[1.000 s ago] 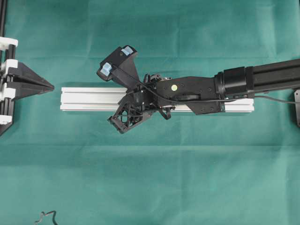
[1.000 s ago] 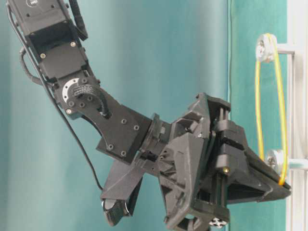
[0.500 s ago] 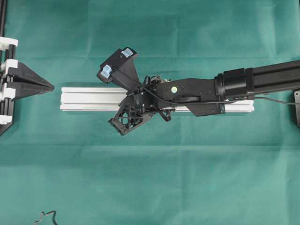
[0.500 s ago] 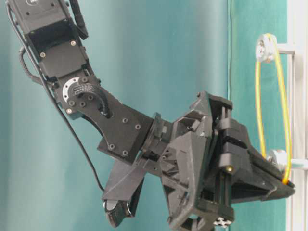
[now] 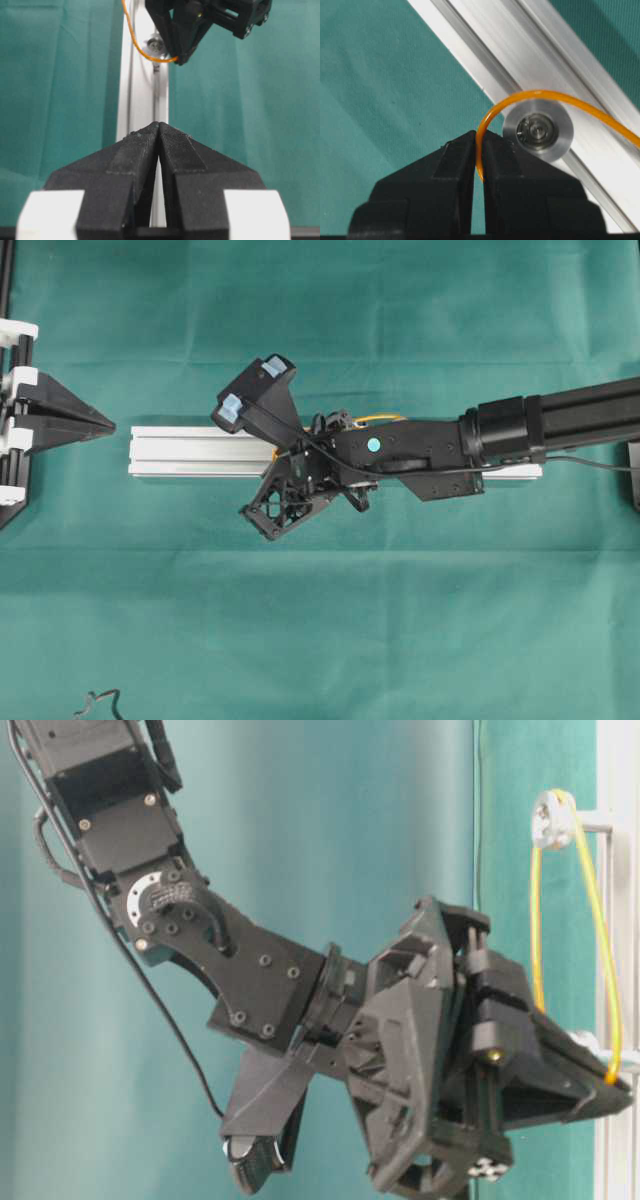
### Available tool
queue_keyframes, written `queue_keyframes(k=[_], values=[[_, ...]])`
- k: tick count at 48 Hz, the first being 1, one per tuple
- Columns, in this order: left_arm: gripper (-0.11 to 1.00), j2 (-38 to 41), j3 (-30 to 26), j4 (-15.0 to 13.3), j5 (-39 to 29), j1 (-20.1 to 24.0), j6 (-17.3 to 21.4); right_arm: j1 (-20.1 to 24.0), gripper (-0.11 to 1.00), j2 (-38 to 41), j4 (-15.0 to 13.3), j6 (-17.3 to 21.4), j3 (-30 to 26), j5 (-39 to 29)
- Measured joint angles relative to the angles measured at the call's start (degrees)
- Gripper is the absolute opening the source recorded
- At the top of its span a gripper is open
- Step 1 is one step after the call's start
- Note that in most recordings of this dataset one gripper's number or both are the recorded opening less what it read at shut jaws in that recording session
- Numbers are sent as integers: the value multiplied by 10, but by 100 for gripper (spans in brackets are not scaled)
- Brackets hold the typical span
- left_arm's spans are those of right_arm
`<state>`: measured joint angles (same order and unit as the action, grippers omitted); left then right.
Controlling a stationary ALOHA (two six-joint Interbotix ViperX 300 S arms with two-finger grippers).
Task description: Hook the rubber onto the shaft.
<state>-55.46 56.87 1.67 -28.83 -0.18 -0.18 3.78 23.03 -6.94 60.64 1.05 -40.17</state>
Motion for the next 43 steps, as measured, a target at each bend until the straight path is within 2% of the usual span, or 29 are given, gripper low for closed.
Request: queue_keyframes(k=[17, 43], values=[[0, 0, -1, 0, -1, 0, 0, 5, 6, -34, 2, 2, 54, -7], [0, 0, -1, 0, -1, 0, 0, 6, 6, -78, 0, -4, 105, -5]])
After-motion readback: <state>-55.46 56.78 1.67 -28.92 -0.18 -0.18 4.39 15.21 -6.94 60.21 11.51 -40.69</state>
